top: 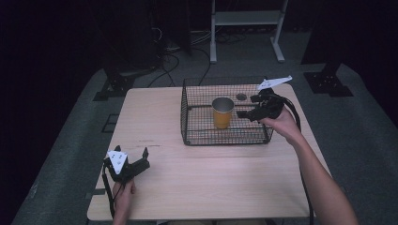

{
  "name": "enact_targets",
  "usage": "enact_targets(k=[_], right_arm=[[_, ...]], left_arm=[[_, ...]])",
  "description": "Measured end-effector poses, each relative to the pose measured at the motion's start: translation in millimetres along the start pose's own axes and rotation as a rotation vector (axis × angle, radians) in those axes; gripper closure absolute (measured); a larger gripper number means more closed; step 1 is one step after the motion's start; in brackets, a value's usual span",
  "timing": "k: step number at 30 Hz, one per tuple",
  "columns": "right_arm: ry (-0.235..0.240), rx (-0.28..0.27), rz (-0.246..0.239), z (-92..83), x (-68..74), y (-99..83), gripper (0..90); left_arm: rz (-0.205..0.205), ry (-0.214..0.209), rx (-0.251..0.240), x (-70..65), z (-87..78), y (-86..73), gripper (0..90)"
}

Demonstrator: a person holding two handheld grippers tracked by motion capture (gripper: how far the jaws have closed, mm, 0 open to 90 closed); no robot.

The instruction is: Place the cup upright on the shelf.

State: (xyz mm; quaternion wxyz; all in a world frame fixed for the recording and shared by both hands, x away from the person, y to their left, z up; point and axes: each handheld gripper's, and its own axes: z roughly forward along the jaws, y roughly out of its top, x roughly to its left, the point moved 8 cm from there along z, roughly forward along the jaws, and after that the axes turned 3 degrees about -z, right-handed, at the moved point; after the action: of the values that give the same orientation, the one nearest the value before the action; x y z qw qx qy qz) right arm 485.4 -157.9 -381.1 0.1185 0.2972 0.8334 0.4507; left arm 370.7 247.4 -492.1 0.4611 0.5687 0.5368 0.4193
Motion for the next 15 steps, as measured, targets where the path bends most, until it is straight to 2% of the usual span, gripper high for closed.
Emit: enact_targets(k=[15], right_arm=[[0.025, -0.023, -0.012, -18.5, 16.2, -24.0, 1.0]], left_arm=[[0.001, 0.001, 0.000, -0.1, 0.0, 0.0, 0.8]])
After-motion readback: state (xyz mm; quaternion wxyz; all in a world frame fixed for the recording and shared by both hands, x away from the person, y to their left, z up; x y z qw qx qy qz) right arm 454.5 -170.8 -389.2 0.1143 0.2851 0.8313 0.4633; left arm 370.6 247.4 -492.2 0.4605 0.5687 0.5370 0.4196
